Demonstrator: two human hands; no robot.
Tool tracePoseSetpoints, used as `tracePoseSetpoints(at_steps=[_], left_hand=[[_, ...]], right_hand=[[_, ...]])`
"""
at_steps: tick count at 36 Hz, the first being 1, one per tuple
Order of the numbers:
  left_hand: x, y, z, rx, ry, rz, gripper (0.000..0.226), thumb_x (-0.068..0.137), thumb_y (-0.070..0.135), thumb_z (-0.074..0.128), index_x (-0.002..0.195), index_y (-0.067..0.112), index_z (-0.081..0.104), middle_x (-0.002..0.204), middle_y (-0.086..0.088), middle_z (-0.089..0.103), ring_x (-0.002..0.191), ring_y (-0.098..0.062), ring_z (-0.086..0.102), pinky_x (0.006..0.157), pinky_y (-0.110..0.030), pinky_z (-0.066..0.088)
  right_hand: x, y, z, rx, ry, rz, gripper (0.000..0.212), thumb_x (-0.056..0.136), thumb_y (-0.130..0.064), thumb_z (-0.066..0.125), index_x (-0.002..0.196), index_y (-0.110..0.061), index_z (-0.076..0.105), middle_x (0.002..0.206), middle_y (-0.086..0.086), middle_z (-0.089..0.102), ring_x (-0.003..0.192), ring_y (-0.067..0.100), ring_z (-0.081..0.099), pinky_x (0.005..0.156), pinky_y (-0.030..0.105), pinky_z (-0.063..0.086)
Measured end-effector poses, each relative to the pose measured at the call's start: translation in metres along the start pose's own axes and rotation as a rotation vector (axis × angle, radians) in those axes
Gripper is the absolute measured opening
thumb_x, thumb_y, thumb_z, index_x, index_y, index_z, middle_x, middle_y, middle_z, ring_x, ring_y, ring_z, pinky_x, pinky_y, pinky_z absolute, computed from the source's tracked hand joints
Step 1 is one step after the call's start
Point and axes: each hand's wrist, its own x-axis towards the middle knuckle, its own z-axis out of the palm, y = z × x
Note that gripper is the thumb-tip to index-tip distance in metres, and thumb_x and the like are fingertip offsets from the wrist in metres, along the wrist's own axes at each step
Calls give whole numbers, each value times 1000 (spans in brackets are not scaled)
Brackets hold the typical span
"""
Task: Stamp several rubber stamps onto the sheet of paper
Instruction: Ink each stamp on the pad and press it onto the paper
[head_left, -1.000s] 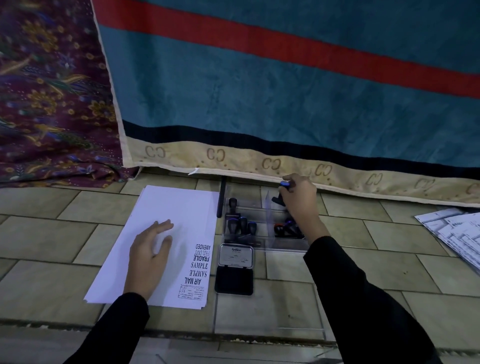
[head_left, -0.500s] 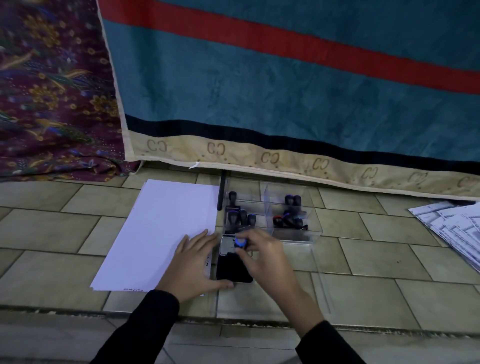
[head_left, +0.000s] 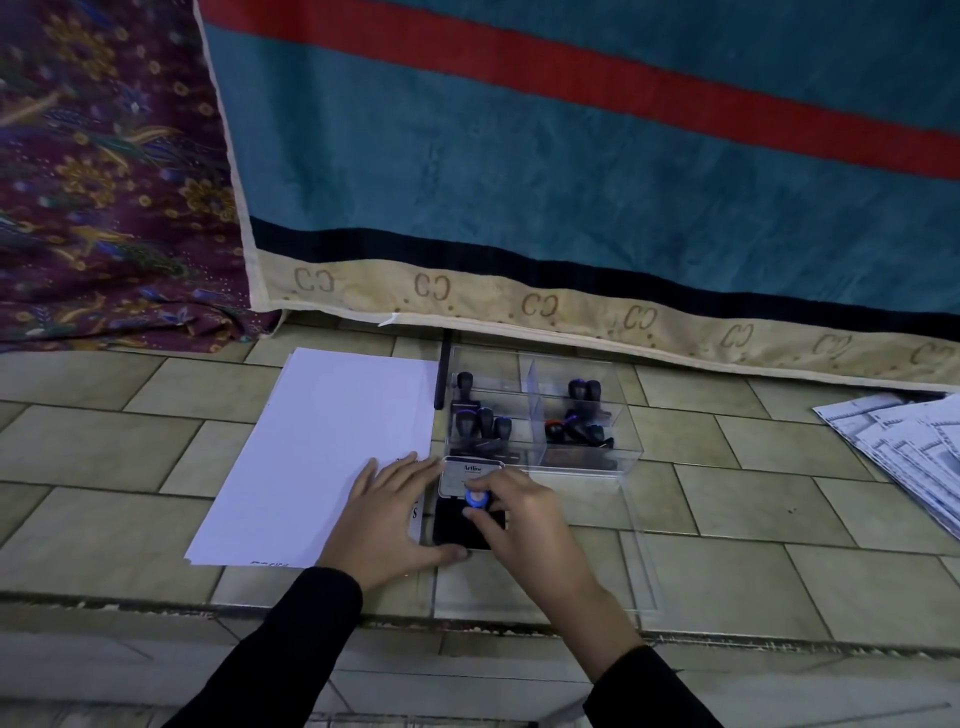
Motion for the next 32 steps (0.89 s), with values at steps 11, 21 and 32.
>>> tracePoseSetpoints(at_steps=[11, 21, 32], left_hand=[[0, 1, 0, 3, 7, 10, 107, 59, 90, 48, 148, 37, 21, 155, 21, 21, 144, 3, 7, 120, -35, -5], [-6, -2, -27, -662, 258, -162, 47, 87, 57, 51, 132, 44, 47, 134, 41, 43, 127, 19, 33, 102, -11, 28], [-26, -75, -59, 38, 383, -429, 37, 96, 19, 50, 133, 16, 52, 147, -5, 45, 142, -25, 30, 116, -49, 13]], right_hand=[[0, -2, 3, -30, -39, 18, 11, 79, -7, 70, 86, -8, 62, 94, 7, 64, 85, 19, 64, 75, 36, 56], [-4, -2, 2, -12, -23, 38, 12, 79, -5, 71, 89, -5, 63, 98, 8, 66, 92, 18, 66, 78, 34, 57], [22, -32, 13, 166, -68, 54, 17, 79, -7, 70, 94, -12, 64, 91, -2, 60, 80, 12, 65, 74, 20, 56]])
